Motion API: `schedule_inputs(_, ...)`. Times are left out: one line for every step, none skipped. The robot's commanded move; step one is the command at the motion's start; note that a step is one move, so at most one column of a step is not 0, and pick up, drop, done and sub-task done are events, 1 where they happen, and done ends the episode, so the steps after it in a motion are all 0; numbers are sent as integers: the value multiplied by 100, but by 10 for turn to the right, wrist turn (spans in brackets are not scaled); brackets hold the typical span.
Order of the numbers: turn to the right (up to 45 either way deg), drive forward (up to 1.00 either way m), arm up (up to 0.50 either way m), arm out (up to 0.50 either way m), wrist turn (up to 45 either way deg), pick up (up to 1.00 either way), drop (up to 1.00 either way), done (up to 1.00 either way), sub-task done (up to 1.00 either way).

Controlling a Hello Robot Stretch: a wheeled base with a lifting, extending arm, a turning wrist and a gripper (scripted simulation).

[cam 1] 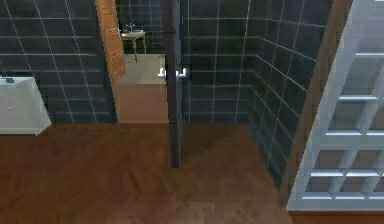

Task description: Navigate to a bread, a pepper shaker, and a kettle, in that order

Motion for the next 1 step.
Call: schedule_inputs(-210,0,0,0,0,0,0,0,0)
